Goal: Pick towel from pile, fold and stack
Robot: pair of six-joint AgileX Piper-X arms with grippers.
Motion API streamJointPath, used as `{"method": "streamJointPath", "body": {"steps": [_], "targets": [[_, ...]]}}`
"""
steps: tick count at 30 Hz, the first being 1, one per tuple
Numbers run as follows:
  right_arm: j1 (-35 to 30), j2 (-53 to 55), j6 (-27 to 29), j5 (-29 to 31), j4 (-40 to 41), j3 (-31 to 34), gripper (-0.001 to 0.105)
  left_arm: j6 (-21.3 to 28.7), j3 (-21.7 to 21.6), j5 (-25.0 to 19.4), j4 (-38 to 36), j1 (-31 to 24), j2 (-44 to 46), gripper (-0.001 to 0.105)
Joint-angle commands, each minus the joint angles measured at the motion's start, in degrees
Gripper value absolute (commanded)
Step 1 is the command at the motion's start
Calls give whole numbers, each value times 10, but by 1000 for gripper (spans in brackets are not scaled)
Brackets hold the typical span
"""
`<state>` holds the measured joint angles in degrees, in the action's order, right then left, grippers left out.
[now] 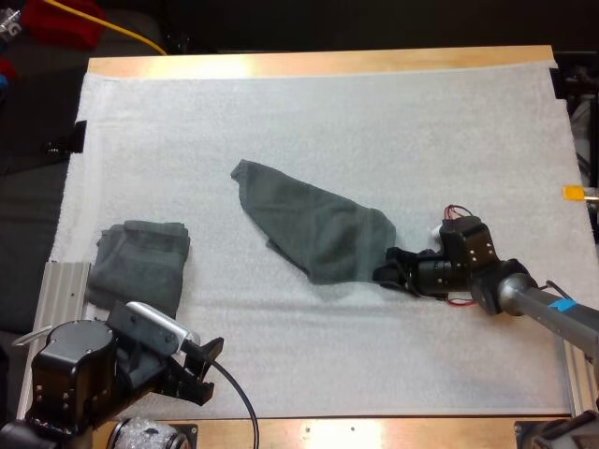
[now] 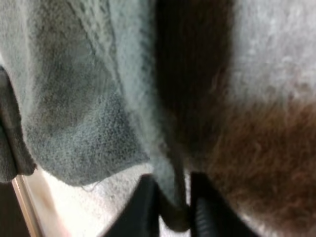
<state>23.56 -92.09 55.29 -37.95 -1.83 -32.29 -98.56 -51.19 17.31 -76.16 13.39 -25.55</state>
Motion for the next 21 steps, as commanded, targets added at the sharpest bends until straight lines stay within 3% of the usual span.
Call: {"method": "streamJointPath", "body": {"steps": [1, 21], "targets": [[0, 17, -1, -1, -3, 1, 1, -1, 0, -4, 2, 2, 0, 69], [0, 224, -39, -18, -5, -11, 1, -1, 0, -4, 2, 2, 0, 69]]}}
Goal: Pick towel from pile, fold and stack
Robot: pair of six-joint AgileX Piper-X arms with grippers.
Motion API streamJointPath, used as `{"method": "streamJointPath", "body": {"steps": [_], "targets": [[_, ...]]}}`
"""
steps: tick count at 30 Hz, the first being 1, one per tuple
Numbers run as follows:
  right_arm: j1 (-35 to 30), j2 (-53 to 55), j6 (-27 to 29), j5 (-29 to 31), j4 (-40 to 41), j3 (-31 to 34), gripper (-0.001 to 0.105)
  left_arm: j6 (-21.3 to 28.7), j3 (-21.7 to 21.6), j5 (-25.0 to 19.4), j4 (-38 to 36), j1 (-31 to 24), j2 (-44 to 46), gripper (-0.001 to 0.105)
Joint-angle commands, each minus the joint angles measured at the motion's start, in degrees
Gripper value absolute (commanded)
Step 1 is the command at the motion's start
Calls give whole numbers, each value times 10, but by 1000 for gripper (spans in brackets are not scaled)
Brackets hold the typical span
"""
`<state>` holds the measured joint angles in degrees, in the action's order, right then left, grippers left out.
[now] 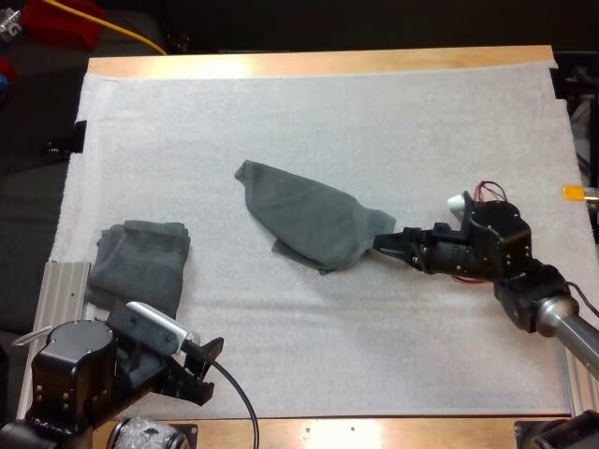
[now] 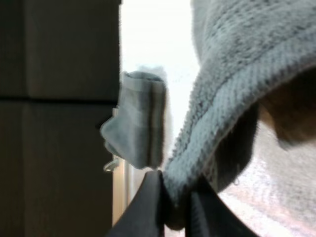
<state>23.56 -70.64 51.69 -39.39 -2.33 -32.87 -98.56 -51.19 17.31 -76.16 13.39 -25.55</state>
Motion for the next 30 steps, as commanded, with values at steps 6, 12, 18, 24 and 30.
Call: {"method": "streamJointPath", "body": {"steps": [6, 12, 18, 24, 30], "targets": [[1, 35, -5, -8, 16, -5, 1, -1, 0, -4, 10, 2, 0, 69], [1, 35, 12, 15, 82, -5, 1, -1, 0, 2, 10, 2, 0, 69], [19, 35, 40, 4, 143, -5, 1, -1, 0, 5, 10, 2, 0, 69], [91, 35, 64, 41, 181, -5, 1, -1, 0, 5, 10, 2, 0, 69], [155, 35, 64, 68, 185, -5, 1, -1, 0, 5, 10, 2, 0, 69]]}}
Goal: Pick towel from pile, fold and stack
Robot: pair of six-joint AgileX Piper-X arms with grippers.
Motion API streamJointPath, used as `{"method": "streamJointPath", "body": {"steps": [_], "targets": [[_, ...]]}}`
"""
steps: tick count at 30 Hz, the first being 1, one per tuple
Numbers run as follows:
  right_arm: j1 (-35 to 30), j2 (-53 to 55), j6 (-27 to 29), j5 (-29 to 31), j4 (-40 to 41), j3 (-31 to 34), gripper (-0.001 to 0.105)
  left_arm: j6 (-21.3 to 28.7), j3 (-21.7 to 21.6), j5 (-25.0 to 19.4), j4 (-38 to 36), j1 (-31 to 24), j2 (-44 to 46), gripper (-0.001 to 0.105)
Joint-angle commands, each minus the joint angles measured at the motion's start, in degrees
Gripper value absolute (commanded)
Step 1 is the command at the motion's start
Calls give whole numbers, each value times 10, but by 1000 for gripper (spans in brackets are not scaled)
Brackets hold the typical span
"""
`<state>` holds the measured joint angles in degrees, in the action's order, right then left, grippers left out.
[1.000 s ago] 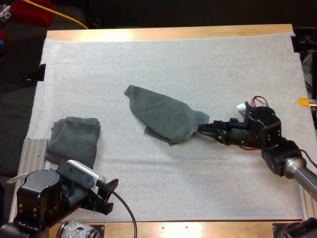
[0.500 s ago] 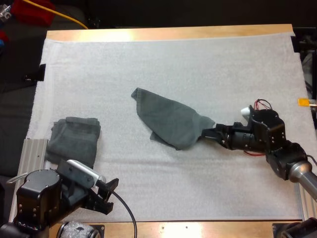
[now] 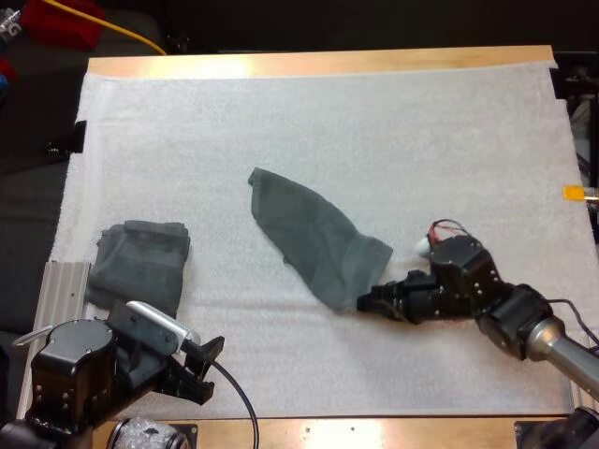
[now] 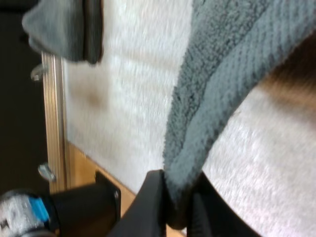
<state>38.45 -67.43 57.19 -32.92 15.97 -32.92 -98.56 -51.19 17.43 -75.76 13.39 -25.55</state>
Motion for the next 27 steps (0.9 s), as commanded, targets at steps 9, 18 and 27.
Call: {"method": "streamJointPath", "body": {"steps": [9, 18, 27], "targets": [[52, 3, 0, 15, 2, -5, 1, -1, 0, 4, 6, 2, 0, 69], [53, 3, 2, 11, 2, -71, 1, -1, 0, 4, 6, 2, 0, 69], [53, 3, 5, 28, 6, -168, 1, -1, 0, 4, 6, 2, 0, 69]]}}
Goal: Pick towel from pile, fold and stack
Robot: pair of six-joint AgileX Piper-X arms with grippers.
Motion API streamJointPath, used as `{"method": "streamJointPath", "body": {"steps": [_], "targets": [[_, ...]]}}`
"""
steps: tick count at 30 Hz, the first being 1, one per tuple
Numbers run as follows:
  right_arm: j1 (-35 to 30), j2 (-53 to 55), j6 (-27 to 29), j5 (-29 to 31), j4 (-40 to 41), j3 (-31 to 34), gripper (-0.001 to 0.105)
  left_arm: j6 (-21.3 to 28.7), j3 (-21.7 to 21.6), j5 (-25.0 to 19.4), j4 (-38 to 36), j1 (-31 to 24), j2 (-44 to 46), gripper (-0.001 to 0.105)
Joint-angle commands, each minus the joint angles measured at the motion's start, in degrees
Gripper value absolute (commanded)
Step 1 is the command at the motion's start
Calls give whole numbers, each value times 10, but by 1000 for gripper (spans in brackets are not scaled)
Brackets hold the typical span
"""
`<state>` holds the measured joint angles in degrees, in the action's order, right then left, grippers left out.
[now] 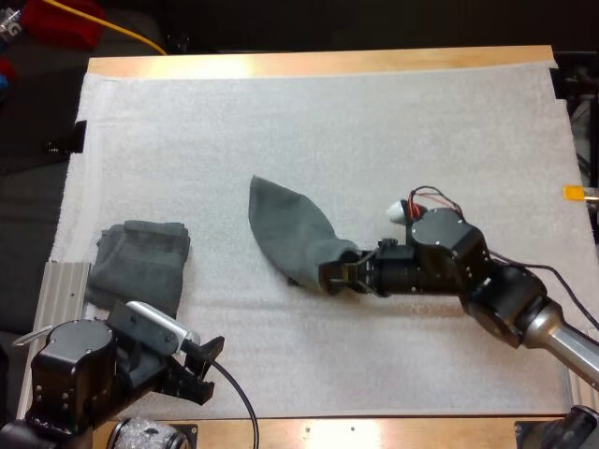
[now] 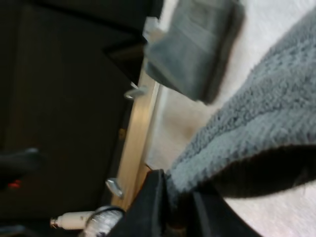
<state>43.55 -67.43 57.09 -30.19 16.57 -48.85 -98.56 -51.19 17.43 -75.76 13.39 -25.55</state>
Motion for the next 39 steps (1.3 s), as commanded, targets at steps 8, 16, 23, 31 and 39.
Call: {"method": "streamJointPath", "body": {"steps": [8, 16, 23, 31, 39], "targets": [[21, 8, 14, -7, 52, -54, 1, 0, 0, 4, 9, 2, 0, 69], [70, 49, 14, 86, 59, -59, 1, 0, 0, 4, 15, 2, 0, 69], [73, 55, 36, 198, 60, -59, 1, 0, 0, 4, 15, 2, 0, 69], [73, -28, 47, 223, -23, -59, 1, 0, 0, 4, 15, 2, 0, 69], [35, -92, 46, 225, -117, -68, 1, 0, 0, 4, 15, 2, 0, 69]]}}
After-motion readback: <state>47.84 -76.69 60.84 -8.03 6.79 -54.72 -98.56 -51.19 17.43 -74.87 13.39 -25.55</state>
